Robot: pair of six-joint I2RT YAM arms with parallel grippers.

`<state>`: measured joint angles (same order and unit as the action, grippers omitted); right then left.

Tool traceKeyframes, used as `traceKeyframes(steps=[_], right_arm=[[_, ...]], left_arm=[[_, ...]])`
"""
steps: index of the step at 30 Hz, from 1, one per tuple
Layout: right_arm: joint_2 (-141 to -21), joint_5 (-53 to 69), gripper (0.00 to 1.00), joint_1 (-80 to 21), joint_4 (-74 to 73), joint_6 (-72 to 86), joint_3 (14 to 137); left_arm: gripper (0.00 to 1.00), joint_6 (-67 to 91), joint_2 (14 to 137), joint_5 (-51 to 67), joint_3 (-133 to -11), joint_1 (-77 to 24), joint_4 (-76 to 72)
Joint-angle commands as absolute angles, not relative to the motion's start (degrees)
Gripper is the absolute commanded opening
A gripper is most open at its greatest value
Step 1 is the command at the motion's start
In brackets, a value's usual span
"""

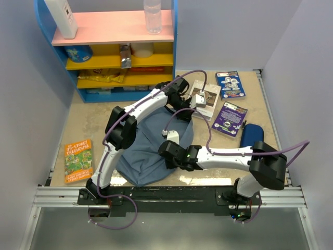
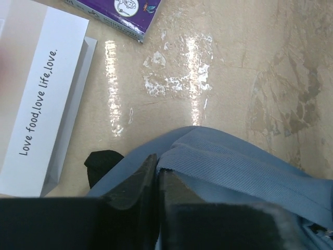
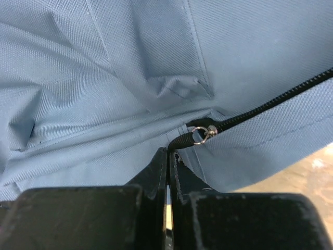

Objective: Pack the student bag
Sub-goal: Unzip the student bag at the center of the board.

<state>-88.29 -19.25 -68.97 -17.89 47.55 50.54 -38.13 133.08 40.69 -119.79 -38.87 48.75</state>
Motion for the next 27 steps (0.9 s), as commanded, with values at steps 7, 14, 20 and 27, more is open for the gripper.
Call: traceKeyframes(steps=[7,14,20,27], right_arm=[[-76.83,-23.29,0.58,-67.68,-26.18,46.76,56.86],[-68.30,-23.91,0.70,-57.68,-28.04,40.97,58.27],[-75.04,-27.42,0.72,-46.17,-25.58,29.81,63.27],[-91.13,-29.80,0.70,-41.93,-21.89,22.41,70.75]], left_arm=[[0.98,-33.41,119.22,39.03,-113.04,-36.57,38.51],[1.00,-30.23,105.31,38.50,-107.94,-24.55,45.25],[1.00,-39.89,93.88,30.25,-91.78,-16.89,53.25],[1.00,-46.14,87.45,29.00,-76.47,-14.41,60.73]])
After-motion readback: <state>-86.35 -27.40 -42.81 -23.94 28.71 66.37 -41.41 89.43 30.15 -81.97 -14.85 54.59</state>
